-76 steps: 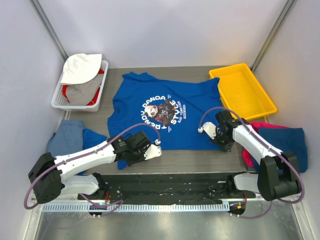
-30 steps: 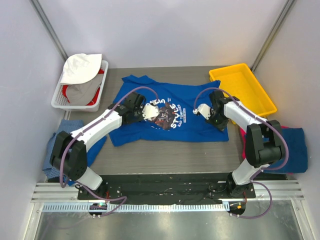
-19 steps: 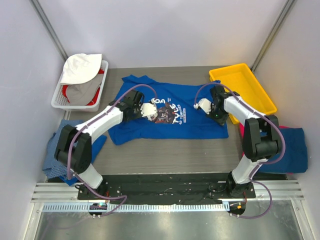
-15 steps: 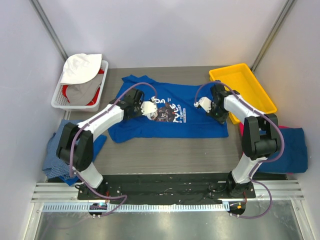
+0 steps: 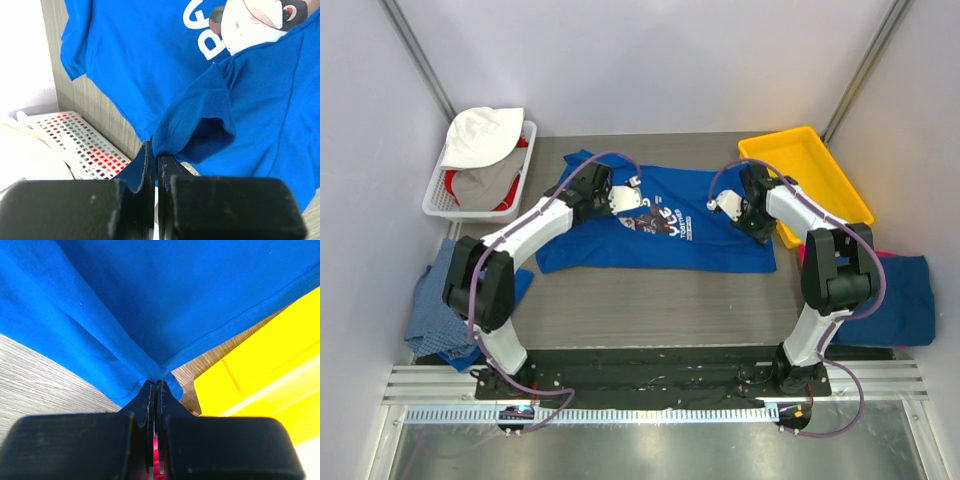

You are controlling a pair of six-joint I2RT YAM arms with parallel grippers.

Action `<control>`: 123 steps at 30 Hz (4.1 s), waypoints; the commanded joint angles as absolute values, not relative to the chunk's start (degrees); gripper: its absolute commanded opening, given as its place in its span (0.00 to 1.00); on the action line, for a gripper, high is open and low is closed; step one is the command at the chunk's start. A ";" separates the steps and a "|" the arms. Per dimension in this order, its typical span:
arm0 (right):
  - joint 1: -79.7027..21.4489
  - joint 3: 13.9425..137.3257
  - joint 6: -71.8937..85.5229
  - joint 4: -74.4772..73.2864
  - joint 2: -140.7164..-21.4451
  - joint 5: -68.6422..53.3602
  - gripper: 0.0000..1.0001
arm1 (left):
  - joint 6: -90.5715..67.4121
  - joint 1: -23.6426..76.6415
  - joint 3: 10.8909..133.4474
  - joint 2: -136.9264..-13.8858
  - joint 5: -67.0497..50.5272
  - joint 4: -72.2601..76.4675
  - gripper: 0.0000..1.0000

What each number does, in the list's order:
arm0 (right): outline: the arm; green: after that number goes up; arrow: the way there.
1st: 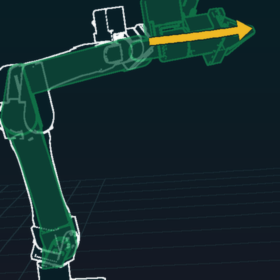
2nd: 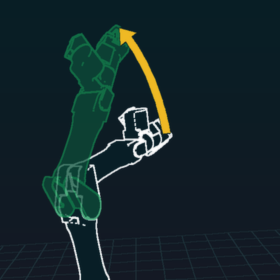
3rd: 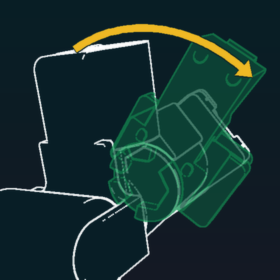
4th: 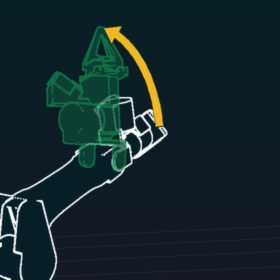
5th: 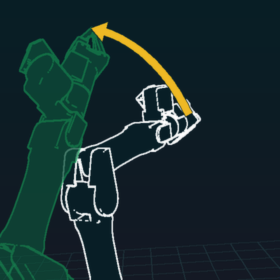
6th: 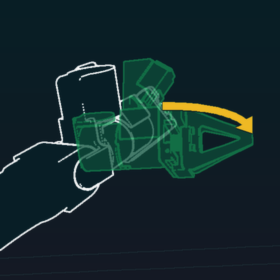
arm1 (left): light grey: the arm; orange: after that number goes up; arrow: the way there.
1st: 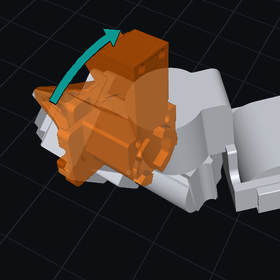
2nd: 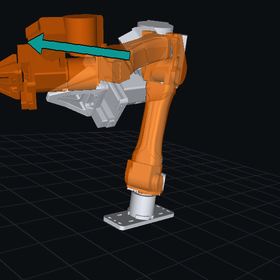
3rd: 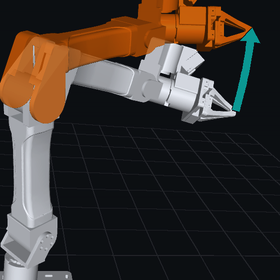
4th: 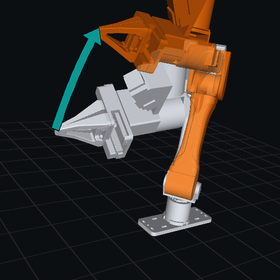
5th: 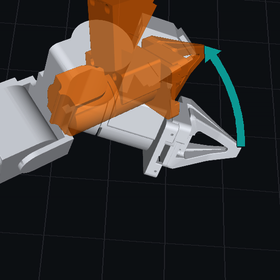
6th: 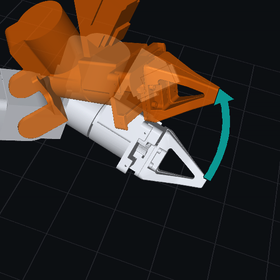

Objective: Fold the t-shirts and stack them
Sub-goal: Fold the flattened tshirt in 1/3 of the way

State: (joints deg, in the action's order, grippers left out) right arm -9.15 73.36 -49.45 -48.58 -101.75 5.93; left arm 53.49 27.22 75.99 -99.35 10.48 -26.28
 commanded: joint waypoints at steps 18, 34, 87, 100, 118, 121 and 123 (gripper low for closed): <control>-8.97 78.84 -49.92 -49.75 -103.54 6.94 0.01 | 56.51 26.81 78.66 -103.53 11.78 -21.01 0.00; -9.05 78.93 -49.83 -49.66 -103.97 7.56 0.01 | 57.13 26.81 80.86 -106.35 10.28 -17.93 0.00; -7.38 83.32 -50.98 -47.55 -109.60 9.93 0.01 | 59.15 26.02 86.22 -114.43 13.01 -13.62 0.00; -7.12 84.46 -50.63 -47.20 -110.57 9.14 0.01 | 58.71 25.84 87.45 -116.01 12.83 -13.36 0.01; -7.03 84.11 -49.48 -45.79 -108.55 9.32 0.42 | 57.75 26.01 89.30 -119.27 15.38 -8.97 0.59; -7.03 84.11 -49.31 -45.79 -108.46 9.14 0.43 | 58.09 25.93 87.72 -119.35 17.13 -5.11 0.76; -7.12 84.11 -49.13 -45.97 -108.37 8.97 0.42 | 58.18 25.84 87.10 -119.53 18.27 -2.30 0.80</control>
